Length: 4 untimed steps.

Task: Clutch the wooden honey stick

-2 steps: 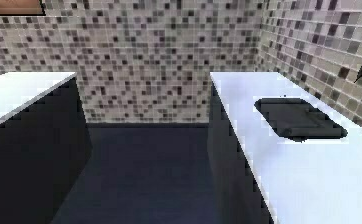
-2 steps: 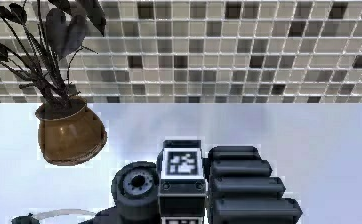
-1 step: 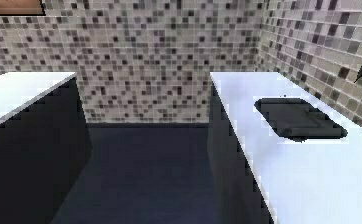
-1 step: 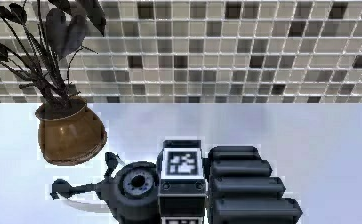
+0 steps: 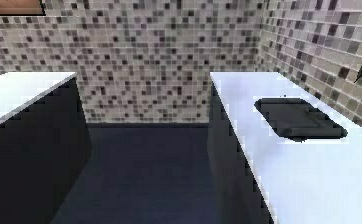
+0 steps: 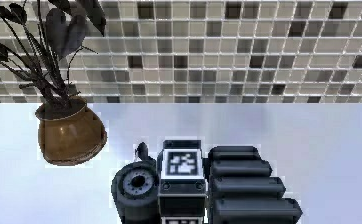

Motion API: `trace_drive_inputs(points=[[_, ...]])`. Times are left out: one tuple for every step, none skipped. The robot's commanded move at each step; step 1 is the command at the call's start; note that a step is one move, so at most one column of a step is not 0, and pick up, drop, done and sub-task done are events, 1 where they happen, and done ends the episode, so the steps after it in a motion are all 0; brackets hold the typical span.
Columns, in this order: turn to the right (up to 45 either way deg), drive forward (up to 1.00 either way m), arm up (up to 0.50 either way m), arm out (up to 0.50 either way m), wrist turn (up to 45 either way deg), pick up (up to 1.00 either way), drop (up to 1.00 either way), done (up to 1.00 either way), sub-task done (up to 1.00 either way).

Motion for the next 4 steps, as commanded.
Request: trace_drive_inputs(points=[[0.0, 0.00, 0.00, 0.00, 27.0, 0.00, 0.00, 0.00, 0.00], [0.0, 0.00, -0.14, 0.00, 0.0, 0.00, 0.00, 0.00, 0.00], [0.0, 0.00, 0.00, 0.00, 0.0, 1.00, 0.00, 0.00, 0.00], [0.0, 0.00, 0.10, 0.00, 0.0, 0.00, 0.00, 0.00, 0.00]])
